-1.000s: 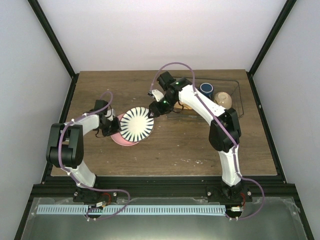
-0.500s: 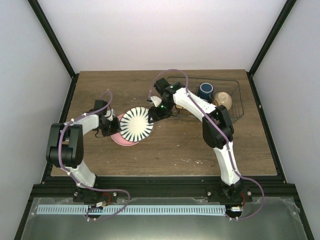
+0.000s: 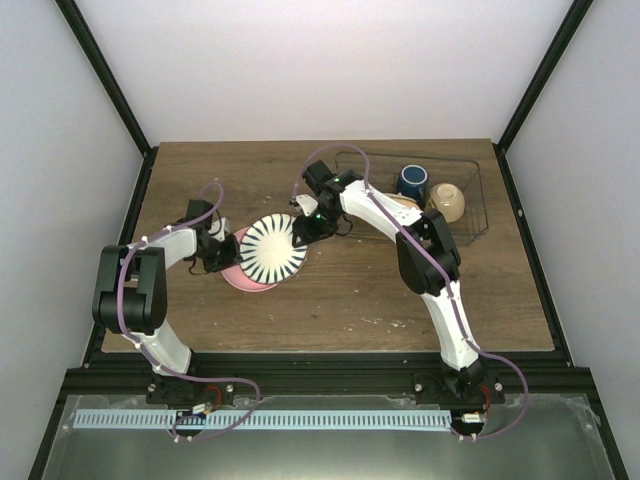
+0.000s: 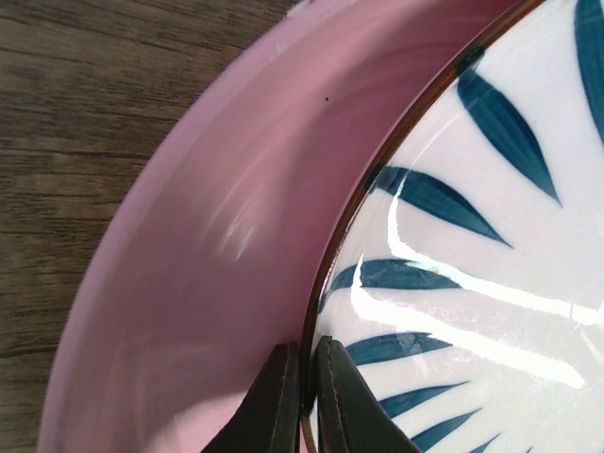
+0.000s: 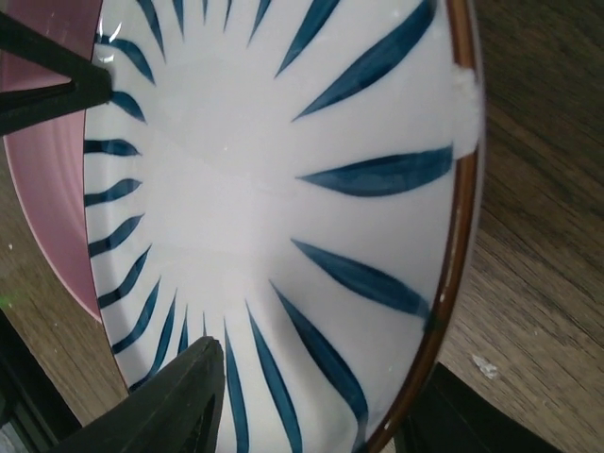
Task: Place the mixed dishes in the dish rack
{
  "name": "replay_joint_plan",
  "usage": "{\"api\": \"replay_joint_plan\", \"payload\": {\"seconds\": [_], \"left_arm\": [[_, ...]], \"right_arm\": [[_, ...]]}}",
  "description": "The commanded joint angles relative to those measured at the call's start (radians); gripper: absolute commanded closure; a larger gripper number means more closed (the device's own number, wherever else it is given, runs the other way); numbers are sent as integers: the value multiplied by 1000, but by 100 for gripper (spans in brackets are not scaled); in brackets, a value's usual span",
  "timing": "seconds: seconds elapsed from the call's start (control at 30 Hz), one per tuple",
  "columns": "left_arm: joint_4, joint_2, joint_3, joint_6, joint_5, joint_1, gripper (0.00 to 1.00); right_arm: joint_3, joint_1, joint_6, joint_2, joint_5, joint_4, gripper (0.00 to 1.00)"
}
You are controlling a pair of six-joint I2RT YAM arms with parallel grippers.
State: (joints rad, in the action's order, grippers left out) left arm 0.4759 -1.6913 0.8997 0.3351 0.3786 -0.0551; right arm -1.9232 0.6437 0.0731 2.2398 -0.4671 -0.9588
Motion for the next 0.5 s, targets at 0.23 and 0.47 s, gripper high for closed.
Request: {"api": "replay_joint_plan", "payload": {"seconds": [0.23, 0.47], "left_arm": [[-30, -71, -12, 2, -33, -6, 100], [-35, -66, -3, 5, -28, -6, 96]], "right_arm": [[-44, 29, -28, 57, -22, 44, 76], [-95, 31, -49, 48, -7, 7, 92]]}}
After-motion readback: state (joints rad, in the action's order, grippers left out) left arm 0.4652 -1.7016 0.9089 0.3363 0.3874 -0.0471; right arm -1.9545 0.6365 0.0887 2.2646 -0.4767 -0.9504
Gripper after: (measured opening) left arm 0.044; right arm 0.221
